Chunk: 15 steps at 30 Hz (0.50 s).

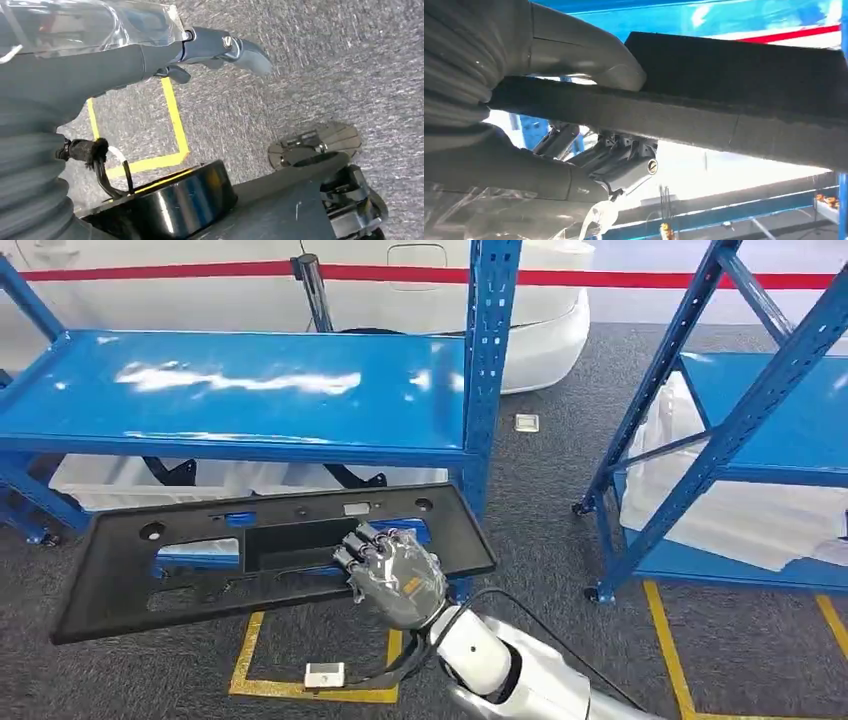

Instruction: Take the parts from the cabinet and place them on the table.

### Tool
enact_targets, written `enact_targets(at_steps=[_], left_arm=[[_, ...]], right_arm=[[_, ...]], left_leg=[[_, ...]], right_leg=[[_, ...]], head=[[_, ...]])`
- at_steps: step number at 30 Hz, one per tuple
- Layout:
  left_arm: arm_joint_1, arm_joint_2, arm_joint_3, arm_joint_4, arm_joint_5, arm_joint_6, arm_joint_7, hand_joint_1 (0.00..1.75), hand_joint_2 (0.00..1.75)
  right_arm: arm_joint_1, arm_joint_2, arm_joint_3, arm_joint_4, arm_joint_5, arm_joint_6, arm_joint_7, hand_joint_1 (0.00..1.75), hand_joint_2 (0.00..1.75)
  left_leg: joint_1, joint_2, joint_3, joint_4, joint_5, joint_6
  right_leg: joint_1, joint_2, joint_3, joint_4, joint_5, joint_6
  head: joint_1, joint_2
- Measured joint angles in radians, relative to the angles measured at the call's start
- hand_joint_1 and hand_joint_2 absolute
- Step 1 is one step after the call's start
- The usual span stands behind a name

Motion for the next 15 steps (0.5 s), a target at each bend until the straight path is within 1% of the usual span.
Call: enact_targets(at_steps=[1,2,3,4,5,6,7,8,9,10,11,12,13,14,15], left_arm=[[-0.002,0.0,0.0,0.0,0.0,0.0,0.0,0.0,1.75],[-0.005,0.0,0.0,0.0,0.0,0.001,0.0,0.0,1.75],[-0.008,0.0,0.0,0.0,0.0,0.0,0.0,0.0,1.75],[-0.009,0.0,0.0,0.0,0.0,0.001,0.0,0.0,1.75],[-0.01,0.0,0.0,0.0,-0.001,0.001,0.0,0.0,1.75],[-0.01,0.0,0.0,0.0,-0.001,0.001,0.001,0.0,1.75],[-0.007,0.0,0.0,0.0,-0.002,0.001,0.002,0.0,1.75],[-0.004,0.0,0.0,0.0,-0.002,0.0,0.002,0.0,1.75],[-0.001,0.0,-0.001,0.0,-0.002,0.001,0.006,0.0,1.75],[0.002,0.0,-0.002,0.0,-0.002,0.001,0.007,0.0,1.75],[0.003,0.0,-0.002,0.0,-0.002,0.002,0.007,0.0,1.75],[0.006,0.0,-0.002,0.0,-0.002,0.003,0.007,0.0,1.75],[0.008,0.0,-0.002,0.0,-0.002,0.003,0.007,0.0,1.75],[0.012,0.0,-0.002,0.0,-0.002,0.003,0.007,0.0,1.75],[0.012,0.0,-0.002,0.0,-0.002,0.003,0.007,0.0,1.75]], right_arm=[[-0.001,0.0,-0.001,0.0,0.001,-0.001,0.002,1.75,1.75],[0.0,0.0,-0.001,0.0,0.003,-0.001,0.003,1.75,1.75],[0.0,0.0,-0.001,0.0,0.004,-0.001,0.006,1.75,1.75],[0.0,0.0,-0.001,0.0,0.007,-0.001,0.006,1.75,1.75],[0.001,0.0,-0.001,0.0,0.007,-0.001,0.006,1.75,1.75],[0.001,0.0,-0.001,0.0,0.008,-0.001,0.007,1.75,1.75],[0.001,0.0,-0.001,0.0,0.008,-0.001,0.007,1.75,1.75],[0.0,0.0,-0.001,0.0,0.008,-0.001,0.007,1.75,1.75],[0.0,0.0,-0.002,0.0,0.009,-0.001,0.008,1.75,1.75],[-0.001,0.001,-0.002,0.0,0.009,-0.001,0.008,1.75,1.75],[-0.002,0.001,-0.004,0.0,0.009,-0.001,0.01,1.75,1.75],[-0.002,0.001,-0.005,0.0,0.009,-0.001,0.01,1.75,1.75],[-0.003,0.001,-0.005,0.0,0.009,-0.001,0.01,1.75,1.75],[-0.002,0.001,-0.005,0.0,0.009,-0.001,0.01,1.75,1.75],[-0.001,0.0,-0.005,0.0,0.009,-0.001,0.01,1.75,1.75]], left_leg=[[0.001,0.0,-0.019,0.05,-0.057,-0.004],[0.004,0.001,-0.043,0.129,-0.121,-0.009],[0.005,0.0,-0.064,0.214,-0.171,-0.014],[0.005,0.0,-0.075,0.284,-0.197,-0.017],[0.006,0.0,-0.072,0.317,-0.194,-0.019],[0.008,0.001,-0.05,0.31,-0.164,-0.019],[0.01,0.001,-0.01,0.262,-0.122,-0.02],[0.012,0.001,0.043,0.186,-0.088,-0.019],[0.014,0.0,0.109,0.086,-0.075,-0.018],[0.011,-0.001,0.166,-0.008,-0.102,-0.015],[0.007,-0.005,0.182,-0.053,-0.113,-0.002],[0.004,-0.005,0.171,-0.045,-0.106,0.002],[0.0,-0.005,0.163,-0.039,-0.102,0.007],[0.004,-0.005,0.147,-0.041,-0.092,0.019],[0.007,-0.003,0.142,-0.04,-0.08,0.03]], right_leg=[[0.0,-0.001,-0.012,0.0,0.01,-0.009],[0.0,-0.002,-0.025,0.0,0.02,-0.011],[0.001,-0.003,-0.039,0.001,0.031,-0.011],[0.001,-0.003,-0.054,0.001,0.042,-0.011],[0.001,-0.003,-0.067,0.001,0.052,-0.01],[0.001,-0.003,-0.083,0.002,0.064,-0.009],[0.001,-0.002,-0.097,0.002,0.074,-0.006],[0.001,0.0,-0.108,0.003,0.084,-0.002],[0.001,0.002,-0.117,0.004,0.094,0.004],[0.006,0.003,-0.125,0.004,0.101,0.011],[0.006,0.002,-0.129,0.004,0.113,0.016],[0.006,0.001,-0.13,-0.001,0.125,0.02],[0.003,0.0,-0.134,-0.003,0.135,0.024],[0.006,0.001,-0.139,-0.003,0.143,0.033],[0.0,0.002,-0.146,0.006,0.123,0.037]], head=[[0.0,0.0],[0.0,0.0],[0.0,0.0],[0.0,0.0],[0.0,0.0],[0.0,0.0],[0.0,0.0],[0.0,0.0],[0.0,0.0],[0.0,0.0],[0.0,0.0],[0.0,0.0],[0.0,0.0],[0.0,0.0],[0.0,0.0]])
